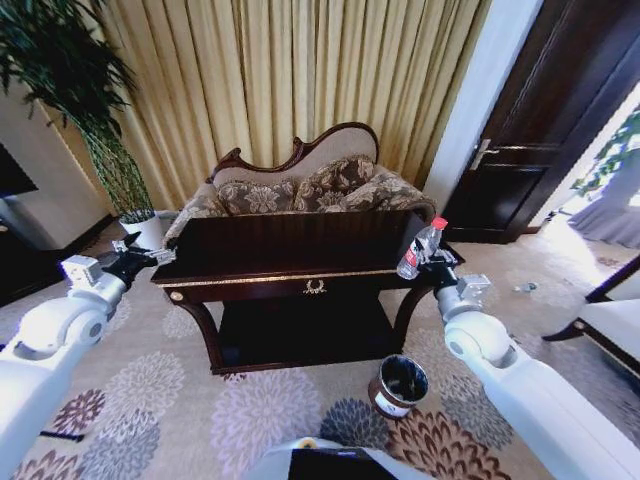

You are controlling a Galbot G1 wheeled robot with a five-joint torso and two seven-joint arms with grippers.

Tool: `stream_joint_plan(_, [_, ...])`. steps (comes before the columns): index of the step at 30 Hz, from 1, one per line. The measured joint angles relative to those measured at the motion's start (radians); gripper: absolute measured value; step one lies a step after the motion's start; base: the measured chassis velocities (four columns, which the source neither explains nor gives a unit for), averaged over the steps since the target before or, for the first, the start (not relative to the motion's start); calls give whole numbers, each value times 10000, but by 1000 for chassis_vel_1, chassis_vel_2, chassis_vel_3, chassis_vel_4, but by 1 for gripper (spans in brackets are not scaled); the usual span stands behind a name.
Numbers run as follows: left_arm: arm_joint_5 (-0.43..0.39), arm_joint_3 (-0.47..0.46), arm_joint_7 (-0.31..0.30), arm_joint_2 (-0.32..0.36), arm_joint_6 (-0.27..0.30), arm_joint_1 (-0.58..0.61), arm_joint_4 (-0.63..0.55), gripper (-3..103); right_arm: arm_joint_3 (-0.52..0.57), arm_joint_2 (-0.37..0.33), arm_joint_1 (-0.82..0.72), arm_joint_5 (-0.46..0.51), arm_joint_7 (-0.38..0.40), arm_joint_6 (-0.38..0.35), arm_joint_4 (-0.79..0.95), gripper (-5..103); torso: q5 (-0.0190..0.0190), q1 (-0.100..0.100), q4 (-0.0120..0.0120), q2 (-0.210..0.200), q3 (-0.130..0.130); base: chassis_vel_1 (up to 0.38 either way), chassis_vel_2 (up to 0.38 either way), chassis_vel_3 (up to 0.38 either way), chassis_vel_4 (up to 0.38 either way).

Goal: Move to the front of the table and place the trash on the table into the trash bin.

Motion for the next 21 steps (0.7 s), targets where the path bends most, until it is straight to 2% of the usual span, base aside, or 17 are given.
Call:
stream_joint_plan(7, [2, 108, -5, -103, 0, 5, -22, 100, -18, 262, -213, -292, -172, 236, -298, 27, 1, -1, -5, 0, 0, 121, -135, -130, 127])
stream_joint_plan(13, [15, 206, -37, -174, -1, -13, -69, 100, -410, 605, -237, -624, -330, 402, -683, 27, -3, -3, 2, 2, -2, 93, -95, -58, 99])
stream_joint_plan(21, [-99, 79, -169, -193, 26, 161, -367, 100, -1080, 1419, 381, -1014, -616, 90, -2797, 27, 2, 6, -2, -7, 4, 0, 0, 0, 0])
